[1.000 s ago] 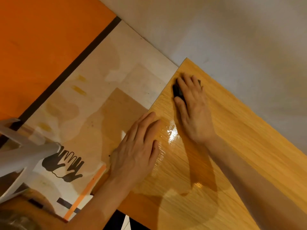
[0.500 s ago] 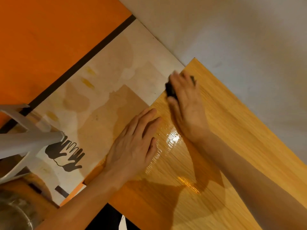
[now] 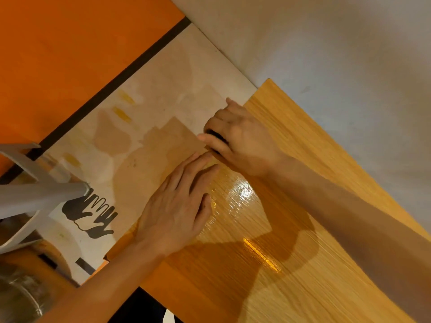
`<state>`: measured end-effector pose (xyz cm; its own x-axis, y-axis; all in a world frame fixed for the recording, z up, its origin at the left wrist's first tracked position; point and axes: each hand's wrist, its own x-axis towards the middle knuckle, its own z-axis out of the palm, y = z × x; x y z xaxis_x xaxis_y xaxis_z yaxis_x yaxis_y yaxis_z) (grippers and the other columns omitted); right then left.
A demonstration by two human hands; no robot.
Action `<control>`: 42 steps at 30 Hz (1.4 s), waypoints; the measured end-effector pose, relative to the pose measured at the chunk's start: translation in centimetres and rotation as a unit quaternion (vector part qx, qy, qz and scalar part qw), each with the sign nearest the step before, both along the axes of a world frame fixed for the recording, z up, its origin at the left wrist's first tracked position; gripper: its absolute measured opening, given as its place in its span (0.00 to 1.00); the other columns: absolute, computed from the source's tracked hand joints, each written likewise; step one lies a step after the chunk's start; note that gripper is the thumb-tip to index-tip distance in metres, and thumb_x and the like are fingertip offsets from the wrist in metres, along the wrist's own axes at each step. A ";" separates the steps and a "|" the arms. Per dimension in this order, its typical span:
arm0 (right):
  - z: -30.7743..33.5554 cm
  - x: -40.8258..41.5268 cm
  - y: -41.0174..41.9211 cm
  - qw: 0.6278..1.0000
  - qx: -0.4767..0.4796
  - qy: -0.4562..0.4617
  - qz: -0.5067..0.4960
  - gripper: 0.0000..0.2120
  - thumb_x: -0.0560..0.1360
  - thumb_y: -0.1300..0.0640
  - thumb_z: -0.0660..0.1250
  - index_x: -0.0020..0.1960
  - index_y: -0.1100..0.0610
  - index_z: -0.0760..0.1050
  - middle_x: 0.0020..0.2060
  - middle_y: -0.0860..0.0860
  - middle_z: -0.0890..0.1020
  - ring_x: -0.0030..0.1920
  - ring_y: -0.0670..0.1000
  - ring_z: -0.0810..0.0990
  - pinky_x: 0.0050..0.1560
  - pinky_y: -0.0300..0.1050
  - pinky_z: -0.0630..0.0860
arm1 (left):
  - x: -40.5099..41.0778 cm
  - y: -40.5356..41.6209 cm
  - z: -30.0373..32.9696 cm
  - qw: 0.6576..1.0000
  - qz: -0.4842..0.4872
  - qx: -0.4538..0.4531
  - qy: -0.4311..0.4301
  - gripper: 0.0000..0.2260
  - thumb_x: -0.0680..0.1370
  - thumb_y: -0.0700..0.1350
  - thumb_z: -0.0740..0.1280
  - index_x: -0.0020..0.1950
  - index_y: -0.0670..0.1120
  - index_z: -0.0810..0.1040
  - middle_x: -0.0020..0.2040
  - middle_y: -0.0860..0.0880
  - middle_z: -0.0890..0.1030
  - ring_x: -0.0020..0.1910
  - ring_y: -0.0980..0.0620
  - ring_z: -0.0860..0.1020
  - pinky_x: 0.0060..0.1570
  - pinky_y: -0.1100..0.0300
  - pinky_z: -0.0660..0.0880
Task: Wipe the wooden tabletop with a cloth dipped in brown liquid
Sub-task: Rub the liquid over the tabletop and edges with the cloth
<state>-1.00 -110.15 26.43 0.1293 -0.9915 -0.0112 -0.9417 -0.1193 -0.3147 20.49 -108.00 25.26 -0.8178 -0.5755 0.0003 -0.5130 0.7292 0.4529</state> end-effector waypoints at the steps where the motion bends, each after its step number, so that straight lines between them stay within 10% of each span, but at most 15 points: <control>1: 0.2 -0.4 -0.3 1.000 0.013 -0.002 0.018 0.20 0.81 0.44 0.55 0.48 0.57 0.79 0.42 0.52 0.82 0.48 0.54 0.79 0.73 0.53 0.60 | 0.0 0.0 0.0 1.000 0.001 0.001 0.001 0.22 0.82 0.48 0.57 0.76 0.44 0.68 0.78 0.45 0.66 0.79 0.46 0.63 0.71 0.49 0.69; 8: 0.4 -5.4 -2.5 0.981 -0.002 -0.004 -0.195 0.20 0.82 0.46 0.54 0.45 0.58 0.78 0.41 0.50 0.79 0.51 0.54 0.77 0.76 0.54 0.51 | 0.1 0.1 -0.2 1.000 0.004 0.004 0.009 0.22 0.82 0.47 0.57 0.76 0.44 0.69 0.78 0.45 0.67 0.78 0.46 0.64 0.71 0.49 0.70; 14: 0.2 -0.8 2.4 0.998 -0.007 -0.051 -0.035 0.19 0.82 0.48 0.56 0.65 0.57 0.75 0.65 0.51 0.77 0.74 0.53 0.65 0.77 0.53 0.50 | 0.2 0.0 0.0 1.000 -0.003 0.017 0.015 0.22 0.82 0.46 0.59 0.75 0.43 0.71 0.78 0.45 0.67 0.78 0.46 0.63 0.74 0.50 0.67; 21: -0.1 -0.1 1.7 0.944 -0.054 -0.112 -0.307 0.22 0.83 0.49 0.55 0.74 0.57 0.67 0.74 0.53 0.67 0.78 0.55 0.55 0.78 0.53 0.48 | 4.0 2.3 0.7 0.998 0.047 0.029 0.005 0.25 0.83 0.46 0.59 0.79 0.41 0.63 0.81 0.47 0.60 0.80 0.48 0.59 0.79 0.48 0.57; 28: -0.4 6.5 7.9 0.994 -0.042 -0.103 -0.018 0.22 0.81 0.51 0.60 0.72 0.60 0.69 0.73 0.55 0.69 0.77 0.54 0.59 0.78 0.54 0.51 | 5.5 3.8 0.2 0.993 0.114 0.028 -0.020 0.25 0.83 0.47 0.59 0.79 0.40 0.63 0.80 0.45 0.62 0.78 0.48 0.64 0.79 0.52 0.56; 36: -0.7 0.2 4.0 0.945 -0.060 -0.099 -0.307 0.22 0.83 0.50 0.53 0.74 0.56 0.66 0.74 0.51 0.67 0.77 0.55 0.58 0.76 0.57 0.53 | 5.3 3.7 0.3 0.992 0.125 0.030 -0.003 0.25 0.83 0.48 0.59 0.78 0.41 0.64 0.79 0.45 0.63 0.76 0.48 0.66 0.73 0.49 0.68; 42: -0.1 7.8 10.7 0.994 -0.040 -0.082 -0.060 0.22 0.83 0.50 0.54 0.74 0.59 0.67 0.74 0.53 0.67 0.77 0.53 0.58 0.78 0.53 0.50 | 5.3 3.6 0.4 0.991 0.127 0.033 -0.007 0.25 0.82 0.48 0.60 0.78 0.41 0.64 0.79 0.46 0.64 0.76 0.48 0.67 0.73 0.52 0.68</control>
